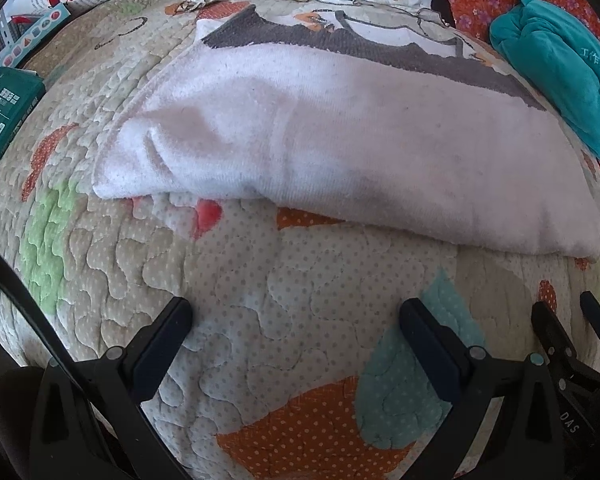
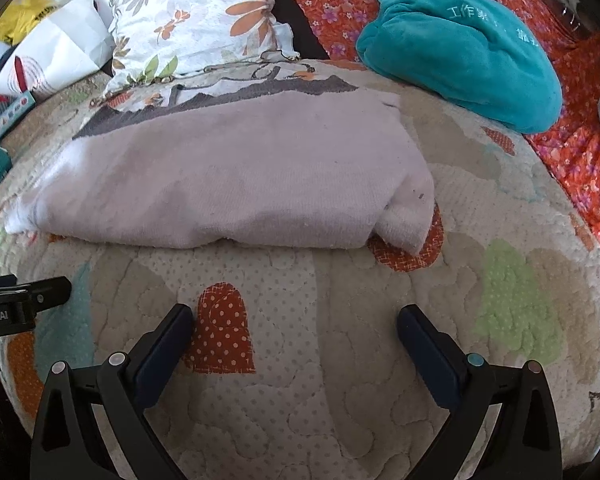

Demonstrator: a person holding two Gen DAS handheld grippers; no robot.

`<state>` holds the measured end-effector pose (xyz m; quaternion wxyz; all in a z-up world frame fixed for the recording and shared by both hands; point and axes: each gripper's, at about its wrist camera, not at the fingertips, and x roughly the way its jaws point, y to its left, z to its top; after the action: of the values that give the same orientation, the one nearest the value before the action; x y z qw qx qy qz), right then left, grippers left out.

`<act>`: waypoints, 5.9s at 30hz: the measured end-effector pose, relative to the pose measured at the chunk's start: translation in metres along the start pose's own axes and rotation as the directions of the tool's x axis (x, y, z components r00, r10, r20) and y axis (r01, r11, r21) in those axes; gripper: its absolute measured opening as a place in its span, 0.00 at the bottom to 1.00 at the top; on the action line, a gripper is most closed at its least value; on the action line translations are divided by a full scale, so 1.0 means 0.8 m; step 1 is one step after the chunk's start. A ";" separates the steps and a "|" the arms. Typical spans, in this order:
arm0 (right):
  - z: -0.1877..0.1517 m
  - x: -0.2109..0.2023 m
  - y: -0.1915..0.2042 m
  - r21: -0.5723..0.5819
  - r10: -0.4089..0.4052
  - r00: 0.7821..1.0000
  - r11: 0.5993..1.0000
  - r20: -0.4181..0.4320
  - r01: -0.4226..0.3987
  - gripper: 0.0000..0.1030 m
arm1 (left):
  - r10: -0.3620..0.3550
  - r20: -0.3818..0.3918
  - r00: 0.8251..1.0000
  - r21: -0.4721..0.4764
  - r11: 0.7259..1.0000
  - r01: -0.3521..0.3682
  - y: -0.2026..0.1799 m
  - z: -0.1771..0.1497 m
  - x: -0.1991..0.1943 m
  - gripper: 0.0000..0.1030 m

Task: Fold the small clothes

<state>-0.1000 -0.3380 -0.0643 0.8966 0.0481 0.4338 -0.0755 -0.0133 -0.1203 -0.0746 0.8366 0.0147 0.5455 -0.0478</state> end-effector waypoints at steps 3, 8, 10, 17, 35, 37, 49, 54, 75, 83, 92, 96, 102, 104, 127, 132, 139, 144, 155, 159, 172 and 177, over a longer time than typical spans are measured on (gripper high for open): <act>-0.002 -0.003 -0.001 0.009 0.011 1.000 1.000 0.010 -0.011 1.00 | -0.003 -0.009 1.000 0.011 1.000 0.003 0.001 0.001 -0.006 1.00; 0.003 -0.008 -0.002 -0.016 0.028 0.999 0.999 -0.021 -0.029 1.00 | 0.012 0.014 1.000 -0.046 0.999 -0.011 0.012 -0.012 -0.040 1.00; 0.005 -0.011 -0.008 0.017 0.031 0.999 0.999 -0.014 -0.031 1.00 | 0.029 0.035 0.999 -0.049 0.998 -0.028 0.014 -0.017 -0.052 1.00; 0.010 -0.012 -0.025 0.090 0.018 1.000 0.996 -0.016 -0.017 1.00 | 0.057 0.118 0.991 -0.013 0.998 -0.056 0.005 -0.025 -0.085 1.00; 0.011 -0.017 -0.021 0.055 -0.021 1.000 0.998 0.010 0.020 0.99 | 0.069 0.123 0.990 0.013 0.997 -0.071 -0.009 -0.029 -0.090 1.00; 0.011 -0.018 -0.021 0.052 -0.021 1.000 0.998 0.013 0.020 0.99 | 0.067 0.121 0.990 0.014 0.997 -0.070 -0.009 -0.029 -0.090 1.00; 0.014 -0.010 -0.020 0.050 -0.036 0.999 0.998 0.005 0.036 0.99 | 0.119 0.063 0.991 0.052 0.991 -0.122 -0.007 -0.022 -0.028 1.00; 0.011 -0.011 -0.024 0.053 -0.039 0.999 0.998 -0.007 0.039 0.99 | 0.078 0.073 0.994 -0.014 0.997 -0.078 0.004 -0.025 -0.012 1.00; 0.012 -0.028 -0.017 0.031 -0.038 0.999 0.999 -0.021 0.038 0.95 | -0.001 0.130 0.992 -0.135 0.991 0.019 0.083 -0.005 -0.081 0.74; 0.072 -0.068 0.040 -0.098 0.108 0.994 0.990 0.020 -0.105 0.90 | 0.042 0.112 0.993 -0.262 0.965 -0.011 0.168 0.014 -0.064 0.75; 0.133 -0.032 0.076 -0.063 0.132 0.990 0.989 -0.047 -0.135 0.87 | -0.049 0.163 0.986 -0.347 0.932 0.103 0.211 0.011 -0.024 0.75; 0.153 -0.018 0.074 -0.034 0.114 0.991 0.993 -0.073 -0.117 0.87 | -0.009 0.221 0.975 -0.268 0.961 0.070 0.199 0.005 -0.022 0.78; 0.183 -0.001 0.166 -0.134 0.259 0.954 0.951 -0.152 -0.280 0.87 | -0.028 0.254 0.967 -0.270 0.958 0.099 0.199 0.004 -0.026 0.80; 0.190 0.012 0.212 -0.168 0.321 0.924 0.919 -0.207 -0.356 0.87 | -0.053 0.285 0.957 -0.332 0.931 0.151 0.217 -0.002 -0.036 0.80; 0.170 0.102 0.403 -0.432 0.076 0.958 0.880 -0.276 -0.195 0.14 | -0.002 0.342 0.940 -0.550 0.810 0.202 0.284 -0.024 -0.051 0.80; 0.220 0.055 0.327 -0.262 0.220 0.950 0.925 -0.219 -0.275 0.14 | 0.009 0.282 0.959 -0.482 0.866 0.133 0.252 -0.017 -0.052 0.80; 0.256 -0.002 0.095 0.018 0.263 0.963 0.965 -0.064 -0.263 0.13 | -0.087 0.276 0.957 -0.315 0.933 0.176 0.168 -0.010 -0.092 0.80; 0.208 0.012 -0.064 0.205 0.156 0.985 0.969 -0.078 -0.137 0.13 | -0.139 0.267 0.954 -0.155 0.970 0.185 0.091 0.002 -0.103 0.80; 0.134 0.009 -0.189 0.464 0.305 0.952 0.845 -0.010 -0.266 0.34 | -0.210 0.171 0.963 -0.004 0.977 0.213 -0.009 0.015 -0.100 0.80; 0.124 -0.025 -0.168 0.396 0.361 0.931 0.849 0.052 -0.351 0.49 | -0.196 0.155 0.968 -0.001 0.980 0.198 -0.024 0.026 -0.095 0.80; 0.037 0.031 -0.168 0.556 0.485 0.872 0.742 -0.061 -0.374 0.08 | -0.204 0.124 0.971 0.063 0.978 0.198 -0.095 0.074 -0.083 0.81; 0.047 0.014 -0.172 0.533 0.452 0.890 0.768 -0.058 -0.356 0.14 | -0.258 0.036 0.966 0.016 0.966 0.257 -0.107 0.093 -0.046 0.81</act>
<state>-0.0886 -0.4803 -0.0523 0.8026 0.3822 0.4578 0.0129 0.0312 -0.2090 -0.0087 0.8333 -0.0523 0.5268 -0.1594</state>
